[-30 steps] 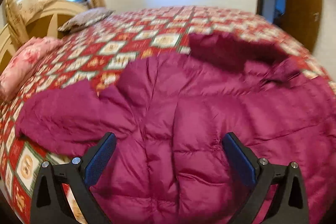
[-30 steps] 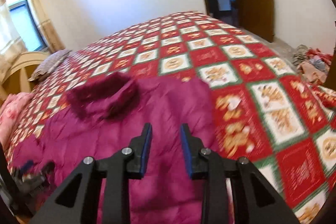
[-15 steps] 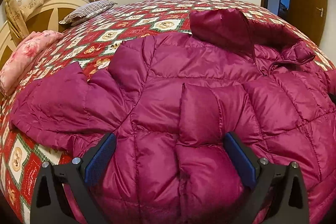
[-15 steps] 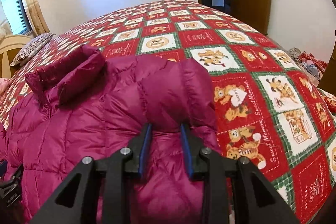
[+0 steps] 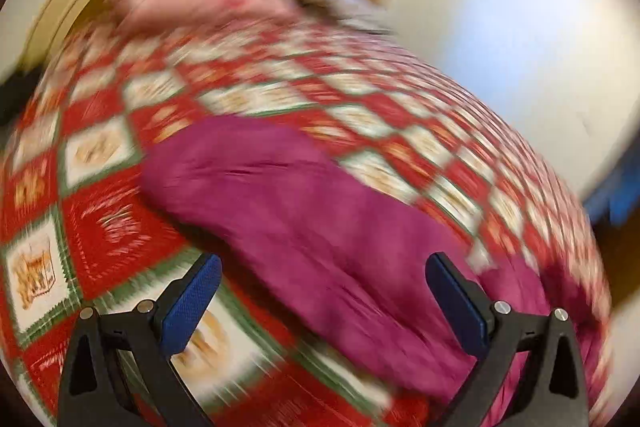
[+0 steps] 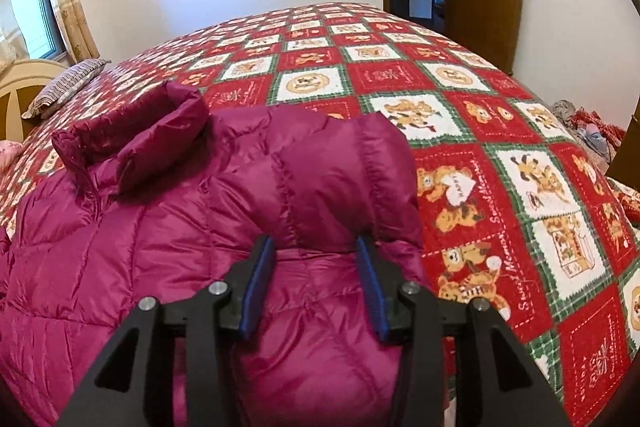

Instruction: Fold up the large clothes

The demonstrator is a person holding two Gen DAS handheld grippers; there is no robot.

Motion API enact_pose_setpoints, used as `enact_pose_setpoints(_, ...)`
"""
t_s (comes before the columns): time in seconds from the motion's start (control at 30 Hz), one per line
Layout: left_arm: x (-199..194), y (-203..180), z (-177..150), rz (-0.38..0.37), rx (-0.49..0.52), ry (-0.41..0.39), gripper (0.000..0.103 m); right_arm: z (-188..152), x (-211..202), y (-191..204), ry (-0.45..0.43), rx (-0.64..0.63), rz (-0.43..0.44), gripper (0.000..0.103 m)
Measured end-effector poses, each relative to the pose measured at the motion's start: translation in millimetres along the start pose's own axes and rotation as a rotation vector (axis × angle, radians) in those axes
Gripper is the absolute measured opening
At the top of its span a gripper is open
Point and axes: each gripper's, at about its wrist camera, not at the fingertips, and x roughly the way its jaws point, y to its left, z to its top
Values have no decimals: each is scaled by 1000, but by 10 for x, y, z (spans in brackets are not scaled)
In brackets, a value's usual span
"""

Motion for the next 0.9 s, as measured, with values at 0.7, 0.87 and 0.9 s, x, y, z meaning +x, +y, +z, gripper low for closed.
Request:
enact_pose_setpoints(0.7, 388, 300, 193, -167, -173, -8, 4, -3, 18, 13, -2, -9, -10, 48)
enact_pose_setpoints(0.87, -174, -636, 190, -282, 202, -169, 4, -3, 17, 20, -2, -8, -10, 48)
enact_pose_setpoints(0.9, -284, -852, 132, -323, 279, -194, 4, -4, 16, 19, -2, -8, -10, 48)
